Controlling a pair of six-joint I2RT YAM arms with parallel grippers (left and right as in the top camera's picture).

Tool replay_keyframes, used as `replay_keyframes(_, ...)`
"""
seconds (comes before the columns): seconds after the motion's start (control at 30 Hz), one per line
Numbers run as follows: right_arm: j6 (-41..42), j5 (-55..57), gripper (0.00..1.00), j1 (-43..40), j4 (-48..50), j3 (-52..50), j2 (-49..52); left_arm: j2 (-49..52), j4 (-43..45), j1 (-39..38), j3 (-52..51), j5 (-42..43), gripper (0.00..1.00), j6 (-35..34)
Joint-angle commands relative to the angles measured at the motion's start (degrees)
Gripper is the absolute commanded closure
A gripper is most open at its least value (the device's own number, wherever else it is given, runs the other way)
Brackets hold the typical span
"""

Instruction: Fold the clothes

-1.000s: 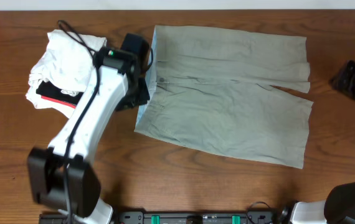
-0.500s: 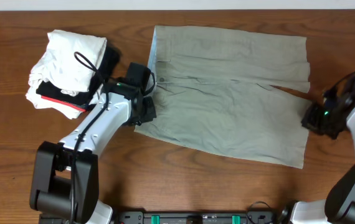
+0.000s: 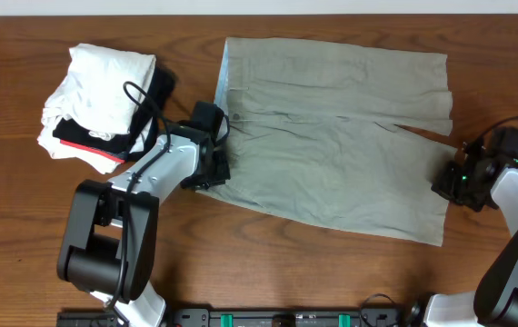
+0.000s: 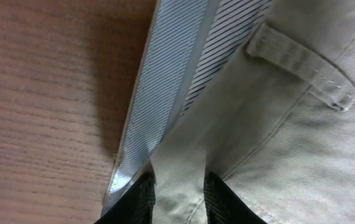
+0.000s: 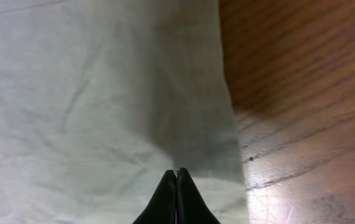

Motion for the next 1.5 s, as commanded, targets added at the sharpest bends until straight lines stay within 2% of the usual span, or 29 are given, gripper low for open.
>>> replay_keyframes(0.0, 0.26, 1.95, 0.99, 0.04, 0.70, -0.81, 0.00, 2.23, -1.90, -0.04, -0.85, -0.28, 0.71, -0.11)
replay_keyframes(0.33, 0.98, 6.40, 0.99, 0.04, 5.75, -0.81, 2.05, 2.29, -7.52, -1.60, -0.85, 1.44, 0.71, -2.08)
replay_keyframes(0.7, -0.24, 6.23, 0.99, -0.04, 18.18, 0.55, 10.56, 2.27, -8.66, -8.24, -0.85, 1.42, 0.71, -5.51)
replay_keyframes(0.87, -0.20, 2.36, 0.99, -0.48, 16.48, 7.08, 10.49, 2.23, -8.76, -10.40, -0.85, 1.36, 0.72, -5.49)
replay_keyframes(1.0, -0.20, 2.01, 0.99, -0.48, 9.20, 15.13, 10.29, 1.09, -8.92, -10.29, -0.39, 1.16, 0.73, -4.33)
replay_keyframes(1.13, -0.20, 1.84, 0.81, -0.48, -0.81, 24.37, 8.70, -3.48, -9.90, -10.10, 2.25, 0.24, 0.71, -1.53)
replay_keyframes(1.2, -0.20, 1.90, 0.73, -0.48, -6.93, 28.28, 7.58, -6.56, -9.97, -10.10, 3.61, -1.09, 0.64, -1.55)
replay_keyframes(1.27, -0.20, 2.12, 0.61, -0.61, -13.07, 31.21, 6.29, -9.75, -9.94, -9.99, 4.66, -1.90, 0.54, -1.57)
replay_keyframes(1.33, -0.20, 2.16, 0.50, -0.96, -16.70, 32.04, 4.92, -13.00, -9.73, -9.75, 5.18, -2.93, 0.37, -1.57)
replay_keyframes(1.4, -0.20, 2.14, 0.35, -1.62, -19.71, 32.04, 3.65, -16.06, -9.46, -9.31, 5.18, -4.70, 0.25, -1.57)
replay_keyframes(1.43, -0.20, 2.12, 0.27, -1.97, -21.09, 32.04, 3.26, -17.44, -9.46, -9.03, 5.18, -5.88, 0.24, -1.57)
replay_keyframes(1.47, -0.17, 2.08, 0.17, -2.27, -22.73, 32.04, 2.95, -18.69, -9.49, -8.79, 5.18, -7.13, 0.15, -1.57)
